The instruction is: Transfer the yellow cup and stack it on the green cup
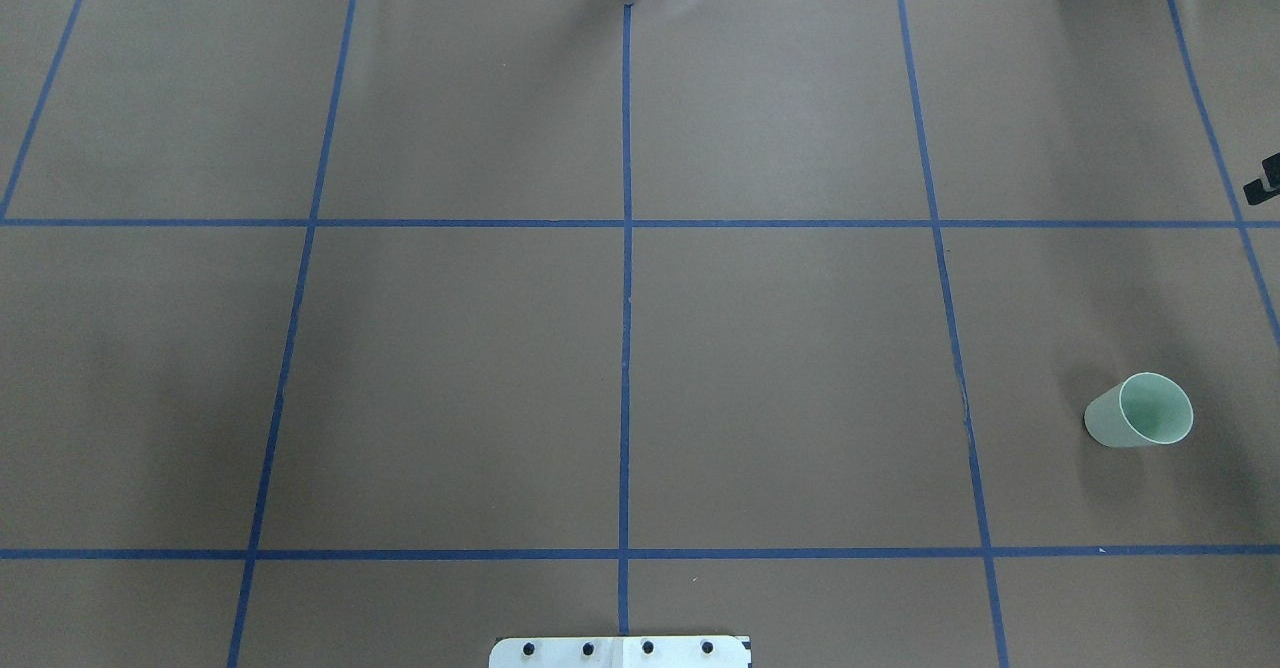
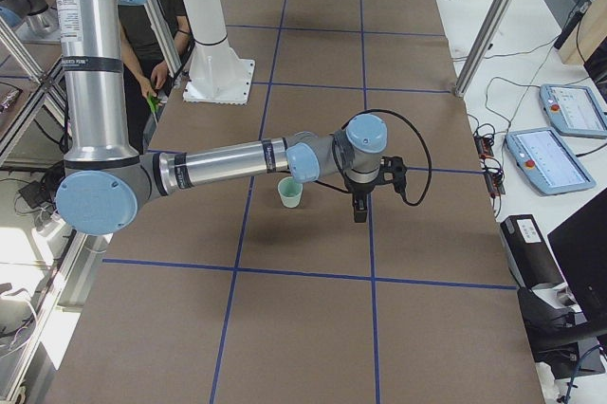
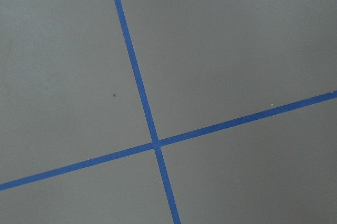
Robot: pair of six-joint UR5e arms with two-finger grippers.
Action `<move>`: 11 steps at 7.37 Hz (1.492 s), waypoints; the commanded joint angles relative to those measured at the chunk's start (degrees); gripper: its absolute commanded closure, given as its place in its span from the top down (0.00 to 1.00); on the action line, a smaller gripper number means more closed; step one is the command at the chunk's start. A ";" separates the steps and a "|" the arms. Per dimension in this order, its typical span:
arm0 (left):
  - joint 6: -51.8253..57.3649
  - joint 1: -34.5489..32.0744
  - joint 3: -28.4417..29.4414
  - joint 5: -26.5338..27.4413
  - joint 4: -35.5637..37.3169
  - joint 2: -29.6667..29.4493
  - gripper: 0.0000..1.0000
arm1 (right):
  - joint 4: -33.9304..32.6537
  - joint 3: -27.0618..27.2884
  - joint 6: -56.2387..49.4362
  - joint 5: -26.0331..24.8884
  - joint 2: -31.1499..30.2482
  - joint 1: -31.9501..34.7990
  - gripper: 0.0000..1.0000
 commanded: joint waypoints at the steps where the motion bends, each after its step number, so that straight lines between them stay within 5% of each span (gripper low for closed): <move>1: 0.12 -0.01 -0.53 -0.07 -2.55 2.13 1.00 | 0.00 0.60 0.19 0.27 -0.73 -0.04 1.00; 5: -0.76 -0.10 -1.40 -5.77 -12.66 11.17 1.00 | 4.12 -1.67 0.01 0.35 -0.64 -0.21 1.00; 8: -27.08 0.16 -8.96 -6.22 -12.49 21.44 1.00 | 4.66 -2.91 -0.08 0.44 -0.73 -0.65 1.00; 11: -48.06 2.51 -8.97 -4.65 -12.67 21.73 1.00 | 4.66 -2.92 0.01 0.62 -0.90 -2.83 1.00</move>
